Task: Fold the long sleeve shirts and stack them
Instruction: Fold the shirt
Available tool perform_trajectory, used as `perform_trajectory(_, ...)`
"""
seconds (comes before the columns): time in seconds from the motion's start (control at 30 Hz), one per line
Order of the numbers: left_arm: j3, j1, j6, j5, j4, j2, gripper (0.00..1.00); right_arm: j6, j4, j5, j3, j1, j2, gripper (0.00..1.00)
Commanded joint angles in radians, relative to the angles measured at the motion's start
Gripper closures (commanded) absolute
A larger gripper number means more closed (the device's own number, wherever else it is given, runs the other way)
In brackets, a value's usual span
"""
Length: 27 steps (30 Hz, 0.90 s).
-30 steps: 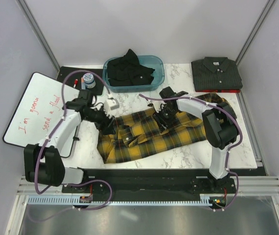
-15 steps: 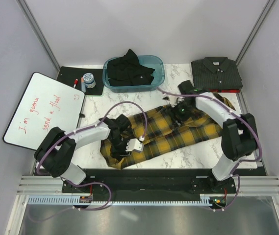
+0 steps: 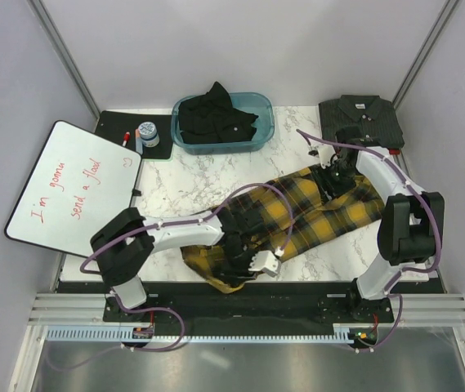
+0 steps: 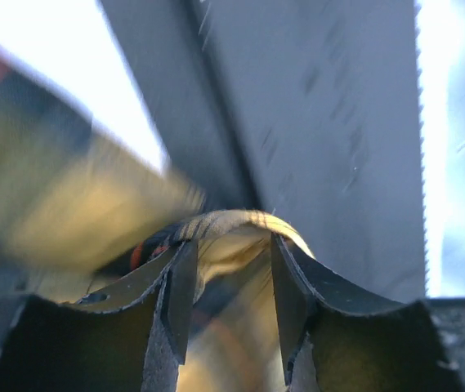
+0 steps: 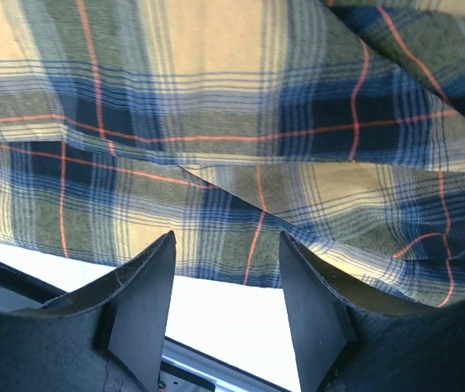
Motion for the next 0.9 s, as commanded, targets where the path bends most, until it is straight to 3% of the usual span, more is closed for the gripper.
perform_trajectory(0.0,0.100,-0.100,-0.137,0.143,0.017,0.034,0.52,0.002,-0.014,0.003,0.019,-0.018,-0.007,0.39)
perform_trajectory(0.1,0.098,-0.081,-0.140,0.161,0.011,-0.048,0.51,0.026,0.001,0.001,0.030,-0.018,-0.001,0.39)
perform_trajectory(0.2,0.068,0.023,-0.119,0.197,0.004,-0.191,0.46,0.059,0.023,-0.023,0.047,-0.009,0.025,0.41)
perform_trajectory(0.27,0.058,0.143,-0.105,0.198,-0.029,-0.245,0.45,0.083,0.037,-0.023,0.044,0.025,0.037,0.41)
perform_trajectory(0.5,0.045,0.551,0.159,0.128,-0.181,-0.334,0.45,0.143,0.136,0.064,-0.011,0.186,0.101,0.44)
perform_trajectory(0.63,0.049,0.672,0.220,0.146,-0.185,-0.319,0.44,0.160,0.172,0.089,-0.035,0.301,0.177,0.44)
perform_trajectory(0.77,0.023,0.648,0.244,0.233,-0.225,-0.384,0.37,0.189,0.186,0.081,-0.030,0.327,0.198,0.43)
perform_trajectory(0.87,-0.058,0.436,0.179,0.159,-0.176,-0.484,0.30,0.189,0.173,0.080,-0.018,0.325,0.165,0.43)
